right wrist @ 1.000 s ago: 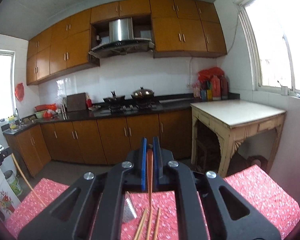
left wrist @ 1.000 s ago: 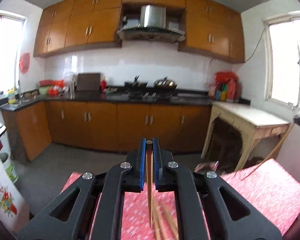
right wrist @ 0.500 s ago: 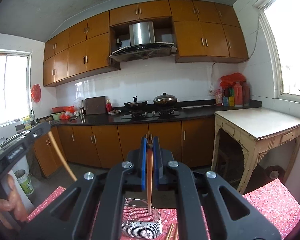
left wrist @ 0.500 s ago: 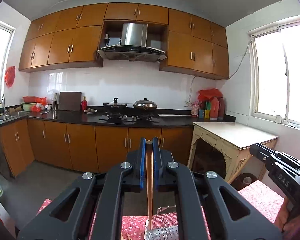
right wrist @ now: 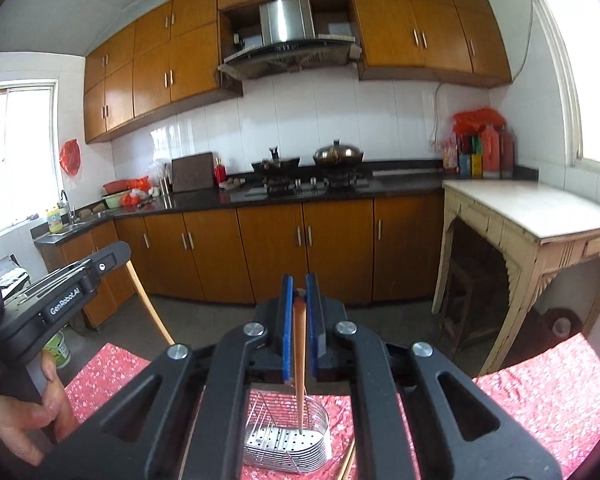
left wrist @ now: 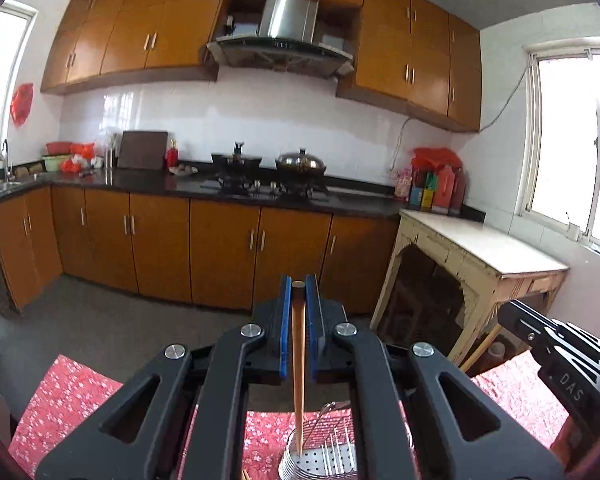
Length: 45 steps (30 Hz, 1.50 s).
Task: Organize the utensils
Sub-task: 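Lower the chopsticks into the wire holder and open both tools, then return to the table and close each tool on another wooden chopstick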
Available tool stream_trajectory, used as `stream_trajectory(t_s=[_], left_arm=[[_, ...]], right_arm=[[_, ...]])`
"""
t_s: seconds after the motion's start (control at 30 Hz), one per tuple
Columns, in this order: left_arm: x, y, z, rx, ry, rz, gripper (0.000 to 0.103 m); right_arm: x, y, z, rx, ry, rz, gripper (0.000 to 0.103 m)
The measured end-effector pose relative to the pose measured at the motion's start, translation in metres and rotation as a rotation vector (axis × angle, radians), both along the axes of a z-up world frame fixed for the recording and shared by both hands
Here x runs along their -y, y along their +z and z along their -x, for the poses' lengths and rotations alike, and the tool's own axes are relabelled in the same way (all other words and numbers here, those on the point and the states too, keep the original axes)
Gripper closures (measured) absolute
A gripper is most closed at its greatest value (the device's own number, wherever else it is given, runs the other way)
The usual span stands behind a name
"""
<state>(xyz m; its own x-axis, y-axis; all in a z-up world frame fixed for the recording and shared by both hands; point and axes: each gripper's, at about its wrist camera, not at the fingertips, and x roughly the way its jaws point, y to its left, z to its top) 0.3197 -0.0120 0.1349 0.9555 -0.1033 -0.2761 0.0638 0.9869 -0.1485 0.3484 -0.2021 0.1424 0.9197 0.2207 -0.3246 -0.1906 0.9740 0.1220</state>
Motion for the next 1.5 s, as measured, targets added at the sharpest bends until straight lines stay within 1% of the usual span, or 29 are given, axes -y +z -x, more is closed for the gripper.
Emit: stream_trajectory(t_s=[0.17, 0.33, 0.4, 0.43, 0.47, 0.53, 0.57, 0.6, 0.67, 0.73, 0.83, 0.87, 0.93, 0.97, 1.03, 1.1, 1.2, 1.27, 1.3, 1.33, 1.37, 1.4, 1.47, 1.5], left_arm=[[-0.004, -0.016, -0.012, -0.058, -0.014, 0.01, 0.096], [-0.01, -0.018, -0.018, -0.097, -0.006, 0.012, 0.096], [-0.014, -0.017, -0.016, -0.098, -0.001, 0.018, 0.096], [-0.017, -0.016, -0.014, -0.098, 0.004, 0.018, 0.095], [-0.021, -0.015, -0.012, -0.098, 0.011, 0.017, 0.094], [-0.029, -0.012, -0.006, -0.095, 0.028, 0.017, 0.081], [-0.035, -0.011, -0.001, -0.089, 0.042, 0.017, 0.068], [-0.041, -0.011, 0.005, -0.081, 0.057, 0.013, 0.059], [-0.053, -0.012, 0.018, -0.072, 0.08, 0.005, 0.058], [-0.069, -0.017, 0.033, -0.085, 0.11, -0.004, 0.058], [-0.093, -0.033, 0.053, -0.114, 0.158, -0.012, 0.05], [-0.099, -0.039, 0.058, -0.125, 0.171, -0.015, 0.049], [-0.115, -0.06, 0.072, -0.165, 0.204, -0.029, 0.047], [-0.121, -0.071, 0.078, -0.186, 0.218, -0.037, 0.046], [-0.131, -0.095, 0.089, -0.232, 0.236, -0.048, 0.043], [-0.137, -0.117, 0.096, -0.282, 0.235, -0.049, 0.041], [-0.141, -0.151, 0.11, -0.353, 0.218, -0.055, 0.041], [-0.139, -0.165, 0.119, -0.377, 0.211, -0.078, 0.04], [-0.136, -0.172, 0.125, -0.385, 0.212, -0.097, 0.038], [-0.133, -0.177, 0.129, -0.387, 0.209, -0.109, 0.036], [-0.131, -0.181, 0.135, -0.382, 0.209, -0.118, 0.031], [-0.129, -0.184, 0.139, -0.377, 0.209, -0.119, 0.029], [-0.125, -0.191, 0.145, -0.395, 0.172, -0.103, 0.029], [-0.124, -0.198, 0.15, -0.412, 0.148, -0.096, 0.029]], right_arm=[[0.004, -0.021, -0.019, -0.054, -0.001, -0.013, 0.095], [0.013, -0.033, -0.027, -0.084, -0.031, -0.02, 0.094], [0.019, -0.034, -0.024, -0.083, -0.053, -0.018, 0.082], [0.022, -0.034, -0.021, -0.077, -0.065, -0.017, 0.071], [0.027, -0.033, -0.016, -0.064, -0.083, -0.014, 0.062], [0.037, -0.032, -0.006, -0.045, -0.106, -0.014, 0.056], [0.045, -0.031, 0.001, -0.036, -0.123, -0.015, 0.053], [0.053, -0.031, 0.009, -0.029, -0.143, -0.017, 0.052], [0.07, -0.036, 0.022, -0.029, -0.174, -0.029, 0.05], [0.087, -0.044, 0.034, -0.045, -0.211, -0.031, 0.05], [0.107, -0.066, 0.047, -0.086, -0.254, -0.025, 0.05], [0.113, -0.078, 0.052, -0.113, -0.268, -0.023, 0.05], [0.122, -0.104, 0.059, -0.17, -0.286, -0.019, 0.05], [0.124, -0.114, 0.062, -0.191, -0.285, -0.016, 0.05], [0.128, -0.142, 0.069, -0.249, -0.287, -0.01, 0.05], [0.129, -0.165, 0.075, -0.3, -0.278, -0.019, 0.05], [0.128, -0.196, 0.089, -0.363, -0.256, -0.028, 0.05], [0.124, -0.212, 0.097, -0.397, -0.236, -0.033, 0.05], [0.122, -0.22, 0.101, -0.416, -0.224, -0.033, 0.05], [0.118, -0.227, 0.105, -0.431, -0.216, -0.033, 0.052], [0.115, -0.231, 0.108, -0.442, -0.207, -0.034, 0.056], [0.112, -0.236, 0.111, -0.456, -0.194, -0.04, 0.059], [0.108, -0.245, 0.114, -0.488, -0.169, -0.061, 0.073], [0.106, -0.249, 0.115, -0.504, -0.155, -0.07, 0.076]])
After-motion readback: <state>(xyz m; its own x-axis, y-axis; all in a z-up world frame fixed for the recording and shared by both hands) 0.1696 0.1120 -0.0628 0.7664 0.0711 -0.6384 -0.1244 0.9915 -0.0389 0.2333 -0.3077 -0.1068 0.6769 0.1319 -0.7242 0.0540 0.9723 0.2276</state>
